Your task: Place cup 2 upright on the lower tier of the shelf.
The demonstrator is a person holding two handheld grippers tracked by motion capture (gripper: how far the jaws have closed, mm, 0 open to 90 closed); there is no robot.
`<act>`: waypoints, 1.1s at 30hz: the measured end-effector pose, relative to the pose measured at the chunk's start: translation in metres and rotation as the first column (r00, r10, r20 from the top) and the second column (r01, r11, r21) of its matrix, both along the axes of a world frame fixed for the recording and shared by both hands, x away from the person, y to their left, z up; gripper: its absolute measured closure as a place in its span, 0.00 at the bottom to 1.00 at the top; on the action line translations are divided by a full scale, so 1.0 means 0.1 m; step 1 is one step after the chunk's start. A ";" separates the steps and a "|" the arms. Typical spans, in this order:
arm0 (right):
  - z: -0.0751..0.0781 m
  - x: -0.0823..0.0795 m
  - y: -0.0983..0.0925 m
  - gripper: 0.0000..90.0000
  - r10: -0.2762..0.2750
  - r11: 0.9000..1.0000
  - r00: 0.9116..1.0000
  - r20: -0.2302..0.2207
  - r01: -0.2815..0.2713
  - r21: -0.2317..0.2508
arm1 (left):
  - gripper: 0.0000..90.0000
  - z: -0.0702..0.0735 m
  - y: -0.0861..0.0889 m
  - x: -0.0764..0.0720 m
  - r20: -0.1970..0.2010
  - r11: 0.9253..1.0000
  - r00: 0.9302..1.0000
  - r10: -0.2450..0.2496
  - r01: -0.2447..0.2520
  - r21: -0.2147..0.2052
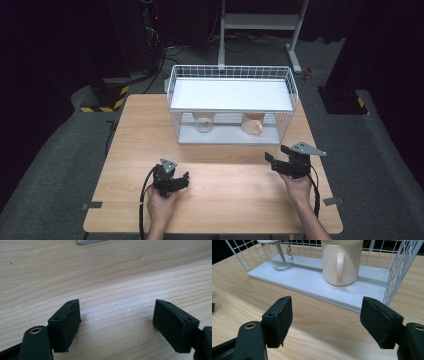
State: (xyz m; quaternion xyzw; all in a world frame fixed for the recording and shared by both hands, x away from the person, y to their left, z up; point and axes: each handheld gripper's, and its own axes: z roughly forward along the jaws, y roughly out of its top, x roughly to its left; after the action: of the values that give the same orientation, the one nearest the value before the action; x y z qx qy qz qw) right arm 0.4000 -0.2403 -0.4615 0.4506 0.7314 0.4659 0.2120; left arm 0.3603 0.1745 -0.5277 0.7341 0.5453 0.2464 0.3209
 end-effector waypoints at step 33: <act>-0.22 -0.34 -0.17 0.33 0.012 1.000 1.000 -0.020 -0.012 -0.006 | 0.25 0.00 0.00 0.00 0.001 1.000 1.000 0.005 -0.005 -0.003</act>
State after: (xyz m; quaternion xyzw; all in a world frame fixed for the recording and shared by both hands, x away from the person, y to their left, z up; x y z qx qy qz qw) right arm 0.3660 -0.2569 -0.4835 0.4502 0.7376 0.4604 0.2034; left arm 0.3601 0.1741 -0.5278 0.7323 0.5472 0.2467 0.3216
